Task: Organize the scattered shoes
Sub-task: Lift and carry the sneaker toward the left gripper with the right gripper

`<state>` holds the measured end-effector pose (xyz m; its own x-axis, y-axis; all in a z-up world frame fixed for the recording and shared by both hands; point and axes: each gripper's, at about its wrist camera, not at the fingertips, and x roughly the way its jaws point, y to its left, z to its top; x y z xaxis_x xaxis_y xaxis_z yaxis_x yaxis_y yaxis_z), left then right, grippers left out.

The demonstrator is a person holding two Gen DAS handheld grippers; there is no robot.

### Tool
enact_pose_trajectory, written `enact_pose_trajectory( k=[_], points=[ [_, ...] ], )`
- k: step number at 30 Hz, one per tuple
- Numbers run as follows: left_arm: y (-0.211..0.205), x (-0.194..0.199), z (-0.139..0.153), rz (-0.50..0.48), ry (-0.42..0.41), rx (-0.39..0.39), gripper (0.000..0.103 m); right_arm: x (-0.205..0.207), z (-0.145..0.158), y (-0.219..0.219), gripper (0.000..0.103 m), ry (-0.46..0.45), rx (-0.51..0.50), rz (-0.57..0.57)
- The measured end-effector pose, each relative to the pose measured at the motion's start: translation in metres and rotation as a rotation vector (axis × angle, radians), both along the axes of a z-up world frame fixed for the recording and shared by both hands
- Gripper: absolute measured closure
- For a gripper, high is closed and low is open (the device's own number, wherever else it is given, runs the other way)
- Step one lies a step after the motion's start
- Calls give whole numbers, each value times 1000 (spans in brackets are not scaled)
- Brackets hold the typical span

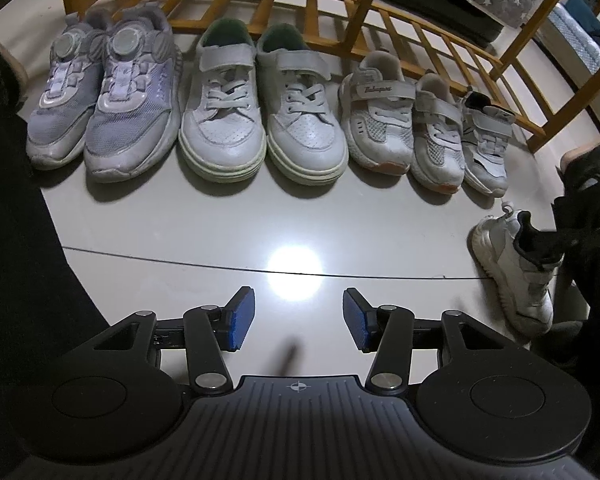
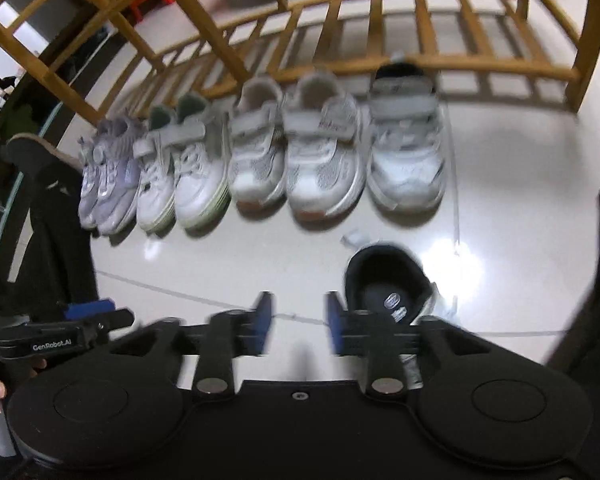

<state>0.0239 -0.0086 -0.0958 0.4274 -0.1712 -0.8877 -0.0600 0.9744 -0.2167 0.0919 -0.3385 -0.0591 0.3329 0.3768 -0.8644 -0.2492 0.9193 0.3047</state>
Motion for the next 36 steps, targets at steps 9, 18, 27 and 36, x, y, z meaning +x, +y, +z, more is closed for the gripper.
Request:
enact_pose_trajectory(
  k=[9, 18, 27, 36],
  points=[
    [-5, -1, 1, -14, -3, 2, 53, -8, 2, -4, 28, -79, -60, 54],
    [-3, -1, 4, -7, -2, 12, 52, -8, -15, 4, 18, -40, -219, 107],
    [-9, -4, 13, -24, -12, 39, 52, 5, -66, 26, 33, -10, -431, 146],
    [-6, -1, 18, -13, -17, 32, 52, -29, -65, 54, 37, -39, -372, 336]
  ],
)
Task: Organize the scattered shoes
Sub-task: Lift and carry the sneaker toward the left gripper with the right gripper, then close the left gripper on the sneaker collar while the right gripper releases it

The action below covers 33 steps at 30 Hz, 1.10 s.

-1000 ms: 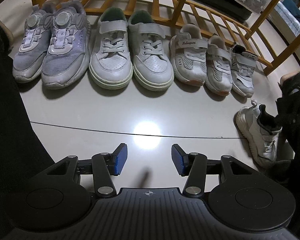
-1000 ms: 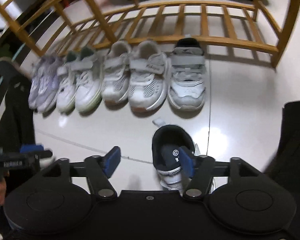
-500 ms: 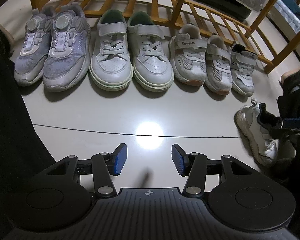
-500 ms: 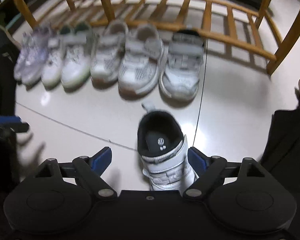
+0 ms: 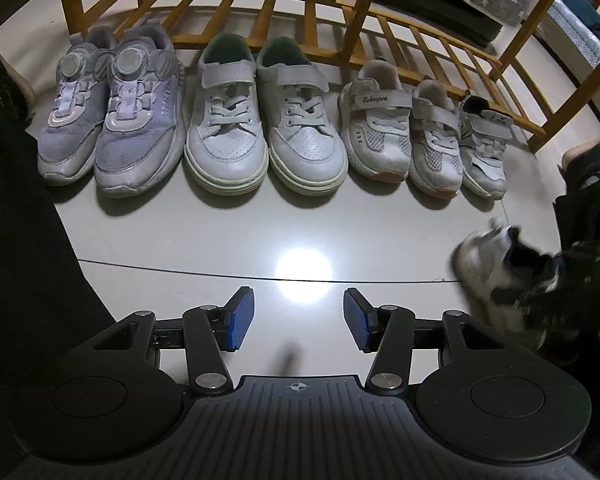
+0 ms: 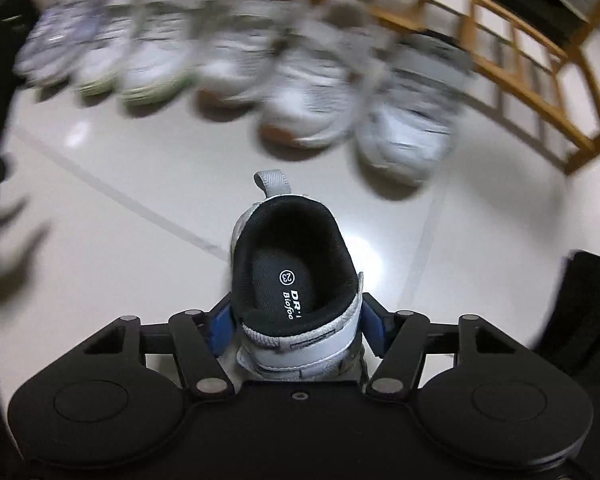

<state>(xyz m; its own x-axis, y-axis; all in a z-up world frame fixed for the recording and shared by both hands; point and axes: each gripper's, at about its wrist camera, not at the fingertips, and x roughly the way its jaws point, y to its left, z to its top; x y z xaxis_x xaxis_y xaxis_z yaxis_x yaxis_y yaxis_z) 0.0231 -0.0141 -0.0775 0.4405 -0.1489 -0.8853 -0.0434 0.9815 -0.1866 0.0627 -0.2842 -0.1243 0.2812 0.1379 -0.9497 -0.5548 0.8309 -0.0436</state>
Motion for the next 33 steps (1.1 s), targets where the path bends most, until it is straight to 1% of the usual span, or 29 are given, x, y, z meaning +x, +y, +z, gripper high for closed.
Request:
enact_pose_trajectory(
  k=[5, 8, 14, 18, 22, 24, 27, 30, 33],
  points=[
    [-6, -3, 1, -37, -7, -9, 52, -31, -2, 40, 37, -28, 0, 199],
    [-9, -6, 1, -65, -8, -8, 52, -44, -2, 59, 37, -48, -5, 300],
    [-15, -7, -2, -114, -7, -2, 51, -60, 1, 85, 37, -62, 31, 438],
    [-19, -5, -4, -129, -4, 4, 51, -67, 0, 96, 35, -79, 35, 500],
    [-21, -3, -6, -150, 0, -2, 51, -65, 10, 85, 28, -79, 67, 459],
    [-24, -1, -7, -159, 1, 9, 51, -63, 12, 79, 22, -68, 84, 428],
    [-27, 3, -9, -176, 2, 14, 51, -62, 20, 64, 22, -46, 109, 354],
    [-29, 6, -11, -183, 8, 18, 52, -59, 23, 51, 21, -5, 123, 278],
    [-32, 7, -14, -200, 14, 17, 56, -58, 22, 39, 21, 49, 129, 208]
  ],
)
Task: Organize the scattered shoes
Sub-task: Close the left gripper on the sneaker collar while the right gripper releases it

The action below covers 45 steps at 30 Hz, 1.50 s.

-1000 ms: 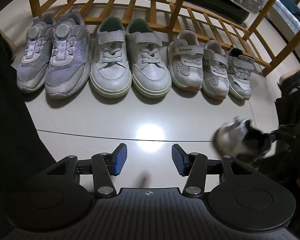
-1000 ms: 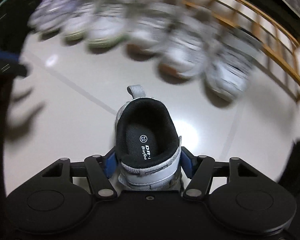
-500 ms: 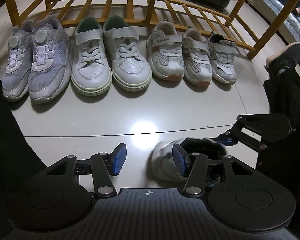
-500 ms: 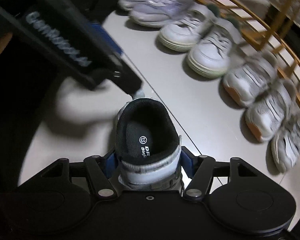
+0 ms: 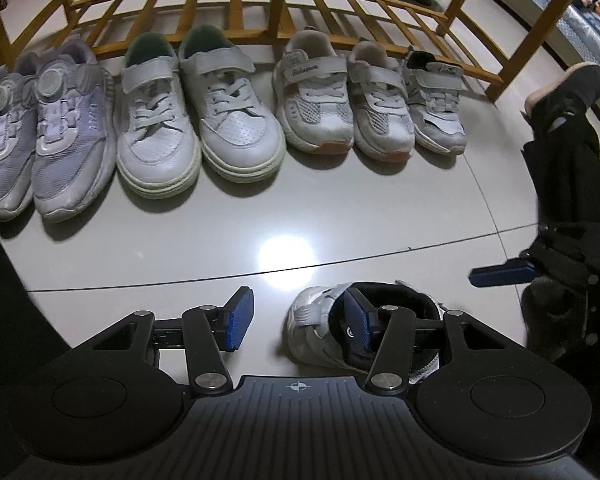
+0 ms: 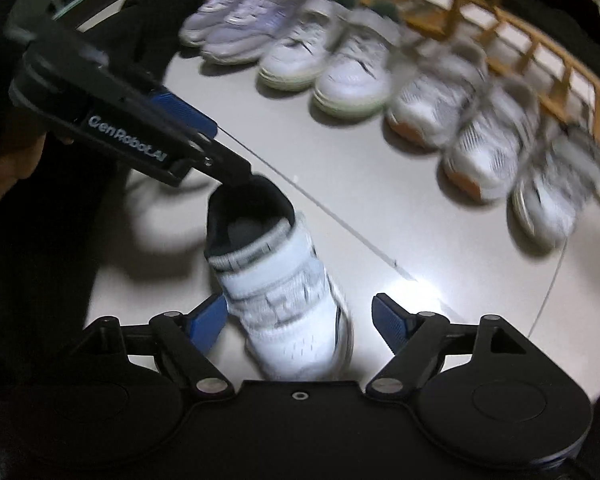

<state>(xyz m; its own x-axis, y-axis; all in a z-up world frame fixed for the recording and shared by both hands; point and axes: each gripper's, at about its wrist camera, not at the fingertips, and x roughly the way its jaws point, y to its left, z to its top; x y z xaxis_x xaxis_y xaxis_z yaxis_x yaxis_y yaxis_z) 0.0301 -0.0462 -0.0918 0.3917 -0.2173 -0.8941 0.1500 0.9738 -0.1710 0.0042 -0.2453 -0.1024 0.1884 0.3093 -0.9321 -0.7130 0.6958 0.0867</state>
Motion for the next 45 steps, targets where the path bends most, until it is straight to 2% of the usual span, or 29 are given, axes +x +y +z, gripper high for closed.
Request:
enact_pose_trajectory(
  k=[3, 5, 7, 11, 18, 21, 25, 31, 38, 45],
  points=[
    [-1, 2, -3, -17, 4, -6, 58, 0, -6, -7, 20, 43, -16, -46],
    [-2, 3, -4, -30, 3, -10, 61, 2, -12, -9, 20, 76, -22, -72],
    [-5, 3, -5, -53, 10, -15, 72, 1, -17, -11, 20, 108, -22, -92],
    [-10, 2, -9, -89, 18, 7, 75, 2, -30, -10, 20, 154, -30, -120],
    [-11, 2, -8, -105, 6, 16, 74, 0, -38, -4, 20, 163, -51, -110],
    [-18, 2, -4, -128, -32, 57, 65, 0, -40, -3, 20, 163, -55, -108],
    [-21, 4, -4, -145, -28, 44, 74, 0, -43, -4, 20, 166, -65, -110],
    [-17, -1, -5, -127, -24, 39, 82, 5, -48, 2, 20, 152, -74, -122],
    [-13, -8, -5, -94, -11, 37, 83, 11, -49, 3, 20, 116, -87, -159],
    [-11, -12, -4, -97, -6, 36, 82, 24, -49, -7, 20, 92, -56, -256]
  ],
)
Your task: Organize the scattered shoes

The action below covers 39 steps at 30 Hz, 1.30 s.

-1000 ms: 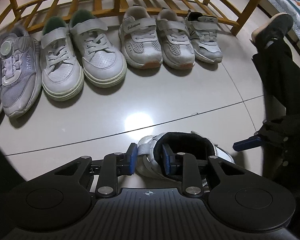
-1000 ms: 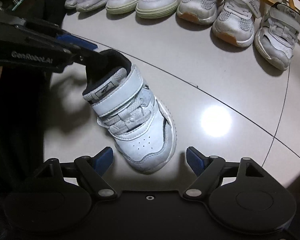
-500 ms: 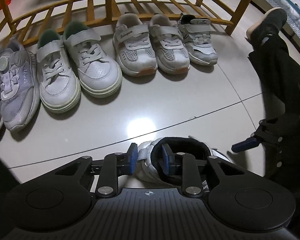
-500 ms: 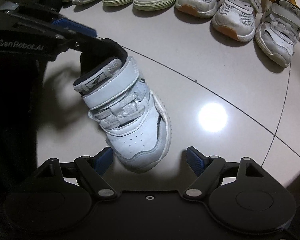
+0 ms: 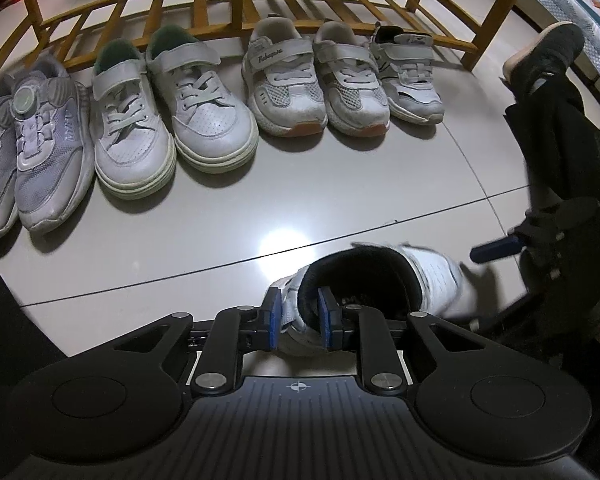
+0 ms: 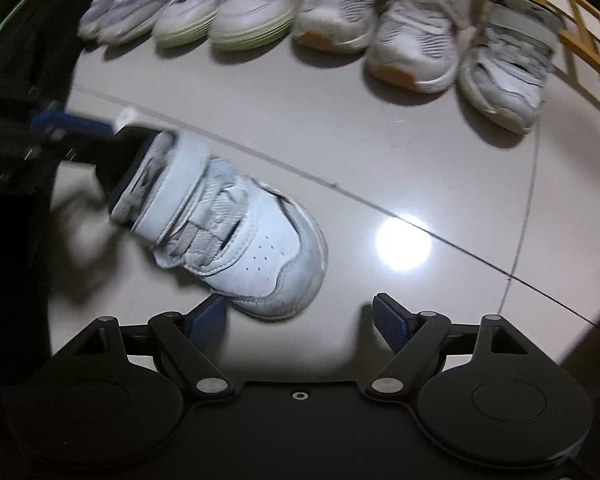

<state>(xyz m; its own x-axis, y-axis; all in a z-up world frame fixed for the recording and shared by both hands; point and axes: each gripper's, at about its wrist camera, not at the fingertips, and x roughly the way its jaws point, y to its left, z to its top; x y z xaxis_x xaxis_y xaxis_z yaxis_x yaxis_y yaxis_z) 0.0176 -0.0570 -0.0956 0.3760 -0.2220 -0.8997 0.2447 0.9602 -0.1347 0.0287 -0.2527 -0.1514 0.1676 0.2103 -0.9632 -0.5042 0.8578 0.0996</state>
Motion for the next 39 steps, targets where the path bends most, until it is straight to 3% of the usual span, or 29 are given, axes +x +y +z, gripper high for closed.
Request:
enact_pose_trajectory(
  k=[15, 21, 39],
  points=[
    [-12, 6, 2, -37, -11, 18, 78, 10, 6, -18, 20, -12, 88, -111],
    [-7, 5, -3, -10, -11, 20, 90, 12, 6, -22, 19, -14, 117, -153],
    [-8, 1, -3, 14, -17, 27, 91, 36, 14, -28, 19, -81, 172, -256]
  ],
)
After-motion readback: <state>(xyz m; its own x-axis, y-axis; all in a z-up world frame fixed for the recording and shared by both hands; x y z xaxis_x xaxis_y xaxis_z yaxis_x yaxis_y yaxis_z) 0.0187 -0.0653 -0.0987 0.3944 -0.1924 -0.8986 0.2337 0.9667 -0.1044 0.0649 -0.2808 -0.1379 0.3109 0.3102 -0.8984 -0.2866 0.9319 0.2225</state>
